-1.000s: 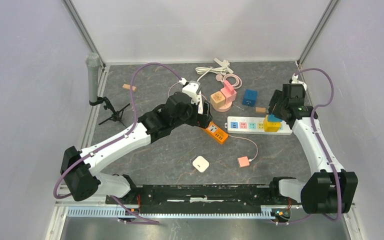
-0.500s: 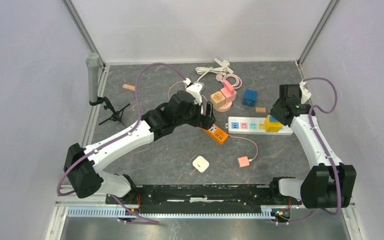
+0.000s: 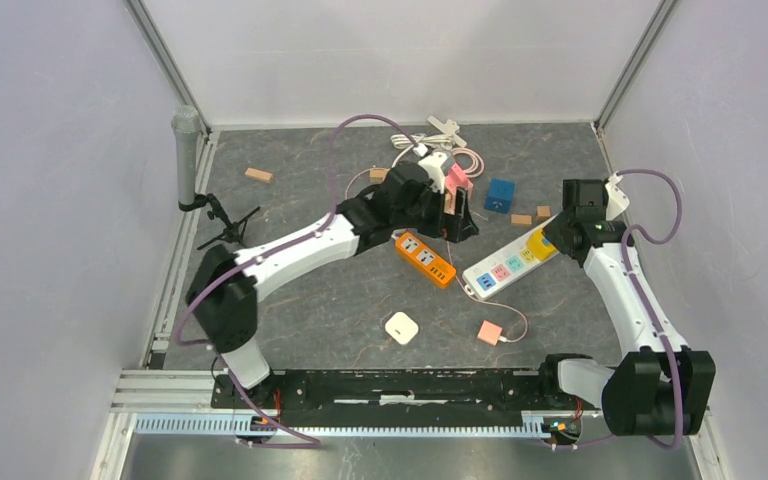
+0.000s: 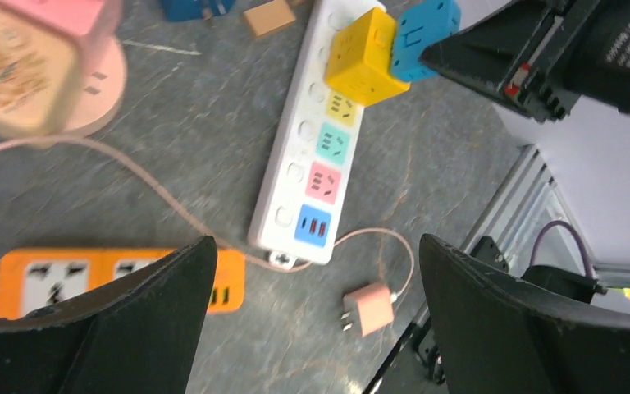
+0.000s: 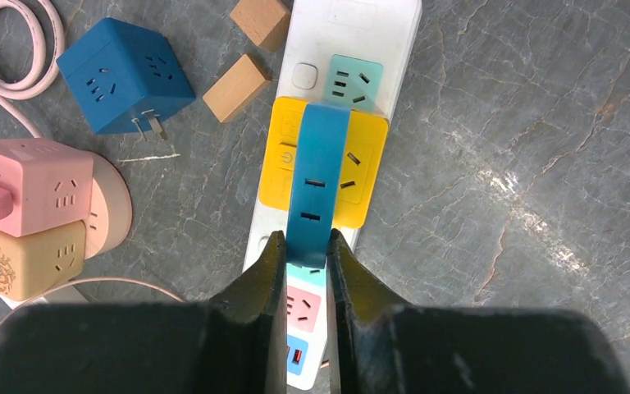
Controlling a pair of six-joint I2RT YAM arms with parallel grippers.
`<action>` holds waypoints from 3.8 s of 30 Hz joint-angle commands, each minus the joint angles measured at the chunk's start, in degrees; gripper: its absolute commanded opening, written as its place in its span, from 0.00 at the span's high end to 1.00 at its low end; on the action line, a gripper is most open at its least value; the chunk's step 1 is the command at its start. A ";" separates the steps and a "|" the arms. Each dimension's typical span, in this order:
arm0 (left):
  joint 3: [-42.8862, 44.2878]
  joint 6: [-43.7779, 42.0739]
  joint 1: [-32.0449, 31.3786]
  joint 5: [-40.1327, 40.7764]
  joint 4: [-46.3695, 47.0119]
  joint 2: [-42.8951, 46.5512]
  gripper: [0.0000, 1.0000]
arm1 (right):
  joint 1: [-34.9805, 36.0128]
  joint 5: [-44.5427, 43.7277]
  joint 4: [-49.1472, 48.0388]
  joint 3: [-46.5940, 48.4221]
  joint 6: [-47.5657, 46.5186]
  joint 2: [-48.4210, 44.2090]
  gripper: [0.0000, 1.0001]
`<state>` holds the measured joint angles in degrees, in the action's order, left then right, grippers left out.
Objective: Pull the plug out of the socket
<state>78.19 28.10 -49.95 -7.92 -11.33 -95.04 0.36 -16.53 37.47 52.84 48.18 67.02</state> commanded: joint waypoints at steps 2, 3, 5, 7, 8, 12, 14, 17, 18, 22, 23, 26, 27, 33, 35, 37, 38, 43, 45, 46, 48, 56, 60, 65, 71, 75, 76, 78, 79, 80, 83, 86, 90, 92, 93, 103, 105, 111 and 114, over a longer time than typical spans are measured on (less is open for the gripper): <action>8.34 6.35 -0.51 -10.36 8.41 -11.39 0.05 | -0.01 0.12 0.34 -1.81 -0.83 -1.82 1.00; 10.16 6.64 -0.80 -10.39 8.51 -13.63 0.06 | -0.01 0.39 -0.09 -2.05 -1.45 -2.07 1.00; 13.61 6.72 -1.48 -10.09 8.74 -17.35 0.07 | 0.01 0.65 -1.08 -2.50 -2.40 -2.91 1.00; 16.81 6.96 -2.11 -9.40 8.83 -20.78 0.08 | -0.01 1.65 -3.30 -3.29 -3.56 -4.20 1.00; 18.45 7.04 -2.40 -9.13 8.80 -22.04 0.08 | -0.01 1.98 -3.89 -3.35 -3.69 -4.65 1.00; 24.02 8.13 -3.02 -7.44 7.92 -27.13 0.09 | -0.01 3.64 -5.70 -3.06 -4.65 -5.54 1.00; 25.74 8.71 -3.07 -7.09 7.82 -29.20 0.11 | -0.01 4.01 -5.79 -2.75 -4.81 -5.70 1.00; 27.67 8.95 -3.63 -6.44 7.82 -31.29 0.14 | -0.01 4.25 -6.23 -2.83 -5.07 -6.15 1.00; 28.62 8.92 -3.89 -6.43 7.83 -32.03 0.15 | -0.03 4.29 -6.55 -2.96 -5.11 -6.23 1.00; 33.41 8.82 -4.79 -6.40 6.25 -36.43 0.23 | 0.00 4.86 -8.40 -4.19 -5.12 -6.79 1.00; 35.01 8.69 -5.07 -6.49 5.68 -37.59 0.26 | -0.01 5.14 -9.25 -4.85 -4.97 -7.13 1.00; 39.21 8.49 -5.52 -6.58 3.67 -41.35 0.33 | -0.01 5.47 -10.73 -5.73 -4.87 -7.69 1.00; 40.55 8.61 -5.58 -6.30 2.86 -42.42 0.35 | -0.01 5.51 -10.75 -5.69 -4.85 -7.49 1.00; 43.05 8.28 -5.67 -6.48 1.66 -46.11 0.39 | -0.01 5.61 -10.82 -4.69 -5.60 -6.97 1.00; 43.40 7.34 -5.70 -6.44 0.63 -47.03 0.40 | -0.01 5.89 -11.06 -3.95 -6.03 -6.92 1.00; 43.77 6.39 -5.74 -6.03 -0.86 -48.05 0.41 | -0.01 6.04 -10.93 -3.01 -6.23 -6.87 1.00; 43.81 6.04 -5.78 -5.72 -1.78 -48.43 0.41 | -0.01 6.14 -10.93 -2.52 -6.55 -6.82 1.00; 43.71 5.60 -5.77 -3.75 -4.57 -49.29 0.43 | -0.01 5.32 -9.67 -0.02 -7.34 -6.60 1.00; 43.84 5.44 -5.85 -3.36 -4.75 -49.32 0.43 | -0.01 5.21 -9.37 0.91 -7.66 -6.38 1.00; 43.95 5.34 -5.82 -3.14 -4.88 -49.27 0.43 | -0.01 5.06 -9.15 1.62 -7.90 -6.13 1.00; 44.47 5.14 -5.80 -2.59 -5.42 -49.42 0.43 | -0.01 4.77 -8.71 3.30 -8.69 -5.64 1.00; 44.57 4.72 -5.78 -1.70 -7.28 -50.02 0.44 | -0.01 2.42 -7.73 6.99 -11.38 -4.75 1.00; 44.81 3.32 -5.79 -0.88 -7.29 -48.66 0.43 | -0.01 2.23 -8.92 3.24 -10.89 -4.90 1.00; 45.02 1.01 -5.76 -2.07 -7.39 -46.13 0.40 | -0.05 -2.68 -7.76 3.69 -12.75 -4.28 1.00; 44.80 -4.22 -5.85 -6.62 -8.84 -40.52 0.34 | -2.84 -5.41 -6.38 7.05 -17.24 -2.21 1.00; 42.62 -7.12 -5.86 -6.40 -11.00 -35.35 0.31 | -4.24 -6.95 -5.80 7.73 -18.88 -1.36 1.00; 41.67 -7.61 -5.85 -6.45 -11.35 -34.11 0.30 | -4.63 -7.56 -5.82 7.33 -19.37 -1.43 1.00; 39.41 -8.66 -5.85 -6.20 -12.07 -31.18 0.29 | -5.38 -8.09 -6.34 5.57 -20.68 -1.87 1.00; 37.96 -9.18 -5.83 -5.57 -12.40 -29.38 0.28 | -5.86 -7.88 -6.88 4.26 -21.54 -2.21 1.00; 36.61 -9.77 -5.81 -4.72 -12.80 -27.45 0.28 | -6.17 -8.09 -6.83 2.95 -21.84 -2.61 1.00; 30.70 -11.70 -5.72 0.98 -12.52 -21.28 0.25 | -7.16 -8.39 -5.81 -0.91 -21.75 -4.17 1.00; 25.92 -14.45 -5.72 7.03 -12.53 -15.04 0.21 | -7.48 -9.00 -4.48 -5.49 -21.27 -6.04 1.00; 21.97 -17.50 -5.64 13.31 -13.67 -8.75 0.13 | -7.48 -14.99 -0.09 -8.63 -23.78 -6.48 1.00; 20.43 -18.44 -5.64 16.08 -14.60 -6.28 0.08 | -7.56 -21.14 1.92 -9.52 -24.39 -5.76 1.00; 19.68 -18.80 -5.68 17.16 -15.21 -5.37 0.07 | -7.57 -24.42 2.80 -9.84 -24.37 -5.26 1.00; 15.18 -19.51 -5.59 16.07 -19.00 -0.24 0.00 | -8.47 -30.63 1.43 -11.72 -25.13 3.09 0.89; 14.42 -20.04 -5.58 15.35 -19.25 0.55 0.00 | -9.20 -27.46 -0.53 -12.50 -26.46 4.29 0.84; 12.01 -20.10 -5.58 15.46 -19.33 2.06 0.00 | -9.85 -22.44 -2.59 -14.11 -27.33 6.48 0.72; 11.67 -19.95 -5.54 15.45 -19.32 1.86 0.00 | -9.81 -19.42 -3.36 -14.78 -27.98 6.21 0.48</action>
<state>90.08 10.48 -55.61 8.36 -31.31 -95.59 -9.28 -39.70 37.04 38.83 21.34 73.63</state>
